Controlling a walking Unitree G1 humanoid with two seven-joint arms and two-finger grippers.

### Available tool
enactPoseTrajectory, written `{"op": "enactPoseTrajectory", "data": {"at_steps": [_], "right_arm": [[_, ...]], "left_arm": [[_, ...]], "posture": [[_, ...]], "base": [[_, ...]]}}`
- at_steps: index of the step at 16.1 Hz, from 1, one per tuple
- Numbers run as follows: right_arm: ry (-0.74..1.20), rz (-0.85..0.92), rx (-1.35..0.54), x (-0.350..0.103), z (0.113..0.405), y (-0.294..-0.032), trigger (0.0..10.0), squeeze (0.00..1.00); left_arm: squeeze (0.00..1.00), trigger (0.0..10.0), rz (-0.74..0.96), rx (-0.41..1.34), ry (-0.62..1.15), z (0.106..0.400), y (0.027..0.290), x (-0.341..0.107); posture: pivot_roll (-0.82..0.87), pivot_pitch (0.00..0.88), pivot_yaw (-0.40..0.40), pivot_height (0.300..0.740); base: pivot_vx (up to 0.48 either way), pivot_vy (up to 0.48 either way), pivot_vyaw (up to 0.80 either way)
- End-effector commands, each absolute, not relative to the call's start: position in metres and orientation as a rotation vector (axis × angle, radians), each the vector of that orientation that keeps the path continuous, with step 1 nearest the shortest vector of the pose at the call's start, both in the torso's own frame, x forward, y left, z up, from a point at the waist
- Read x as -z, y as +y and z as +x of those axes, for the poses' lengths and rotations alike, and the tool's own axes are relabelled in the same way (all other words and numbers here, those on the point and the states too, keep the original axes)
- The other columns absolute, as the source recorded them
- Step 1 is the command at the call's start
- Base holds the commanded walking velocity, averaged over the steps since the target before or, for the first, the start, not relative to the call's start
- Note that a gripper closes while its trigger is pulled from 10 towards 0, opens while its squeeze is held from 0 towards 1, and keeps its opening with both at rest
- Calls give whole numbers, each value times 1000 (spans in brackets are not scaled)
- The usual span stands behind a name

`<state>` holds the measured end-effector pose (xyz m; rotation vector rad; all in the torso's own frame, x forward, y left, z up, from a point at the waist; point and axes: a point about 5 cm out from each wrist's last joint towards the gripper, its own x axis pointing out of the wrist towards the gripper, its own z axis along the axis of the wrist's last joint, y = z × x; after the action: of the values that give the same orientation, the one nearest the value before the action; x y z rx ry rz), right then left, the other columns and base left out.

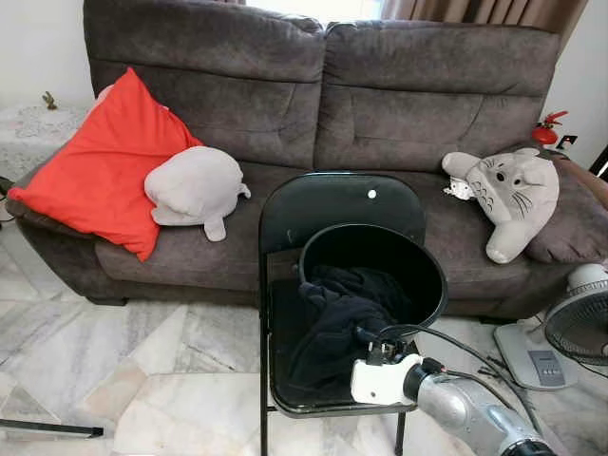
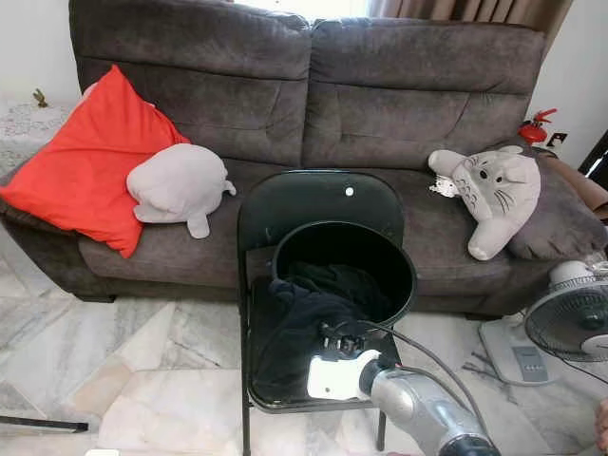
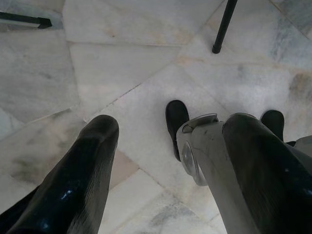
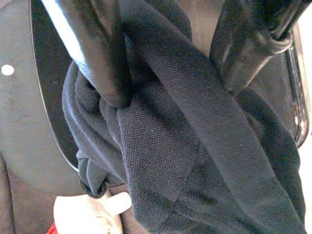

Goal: Hang hanger

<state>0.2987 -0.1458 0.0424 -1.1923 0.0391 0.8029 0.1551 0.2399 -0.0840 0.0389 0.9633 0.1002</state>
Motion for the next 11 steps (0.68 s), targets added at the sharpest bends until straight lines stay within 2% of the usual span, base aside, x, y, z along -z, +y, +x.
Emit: {"op": "enactPoseTrajectory", "data": {"at_steps": [1,6,11], "right_arm": [[24,-1170,-793,-44,299,-142,0,0],[-15,-1143,-757,-52,303,-140,0,0],[-135,-1005,-590,-91,314,-147,0,0]], "left_arm": [[0,10000,57,-98,991,149,242,86],[0,10000,56,-97,992,149,241,86],[0,10000,58,-96,992,149,241,87]], "posture": [[-58,55,-37,740],[-57,55,-40,740],[-68,54,-44,740]], "base": [[0,0,0],[0,0,0],[0,0,0]]}}
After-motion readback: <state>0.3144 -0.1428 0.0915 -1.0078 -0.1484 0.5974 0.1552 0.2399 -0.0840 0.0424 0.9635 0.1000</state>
